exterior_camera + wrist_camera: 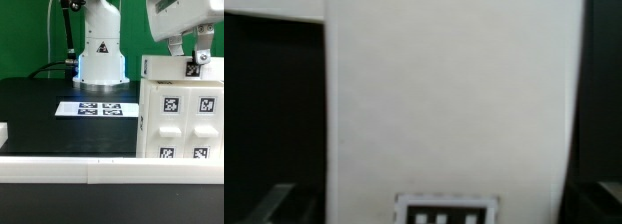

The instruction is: Assemble cabinet

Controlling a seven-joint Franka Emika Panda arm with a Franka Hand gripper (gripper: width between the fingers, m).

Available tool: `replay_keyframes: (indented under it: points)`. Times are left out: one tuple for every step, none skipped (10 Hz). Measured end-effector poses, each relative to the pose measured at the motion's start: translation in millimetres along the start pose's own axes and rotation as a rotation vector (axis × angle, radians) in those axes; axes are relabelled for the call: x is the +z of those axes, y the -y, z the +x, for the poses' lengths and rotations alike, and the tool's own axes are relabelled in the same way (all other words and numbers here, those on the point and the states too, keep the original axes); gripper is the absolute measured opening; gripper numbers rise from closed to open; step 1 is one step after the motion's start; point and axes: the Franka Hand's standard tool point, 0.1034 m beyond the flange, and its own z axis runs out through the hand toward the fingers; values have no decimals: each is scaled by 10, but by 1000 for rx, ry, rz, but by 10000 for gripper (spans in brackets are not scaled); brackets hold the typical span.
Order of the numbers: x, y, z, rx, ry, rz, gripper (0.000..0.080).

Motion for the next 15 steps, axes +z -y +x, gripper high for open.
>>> replay_keyframes:
  points:
    - [0, 0, -4, -23, 0, 0, 749]
    - [-38, 19, 0, -37, 7, 6, 749]
    - [-96, 47, -6, -44, 16, 18, 789]
    - [-161, 76, -23, -51, 23, 27, 789]
    - [-222, 105, -40, -56, 30, 35, 798]
    - [-263, 144, -52, -53, 40, 43, 798]
    - [-288, 186, -51, -54, 48, 53, 797]
    - [-274, 178, -57, -78, 47, 51, 797]
    - [-254, 173, -75, -96, 44, 46, 797]
    - [-228, 172, -116, -166, 35, 40, 797]
    - [-221, 164, -157, -324, 18, 28, 797]
    - [-227, 166, -181, -435, 18, 16, 797]
    - [-240, 196, -188, -566, 19, 12, 797]
    - [-232, 205, -209, -683, 34, -6, 797]
    - [-225, 230, -209, -782, 41, -10, 797]
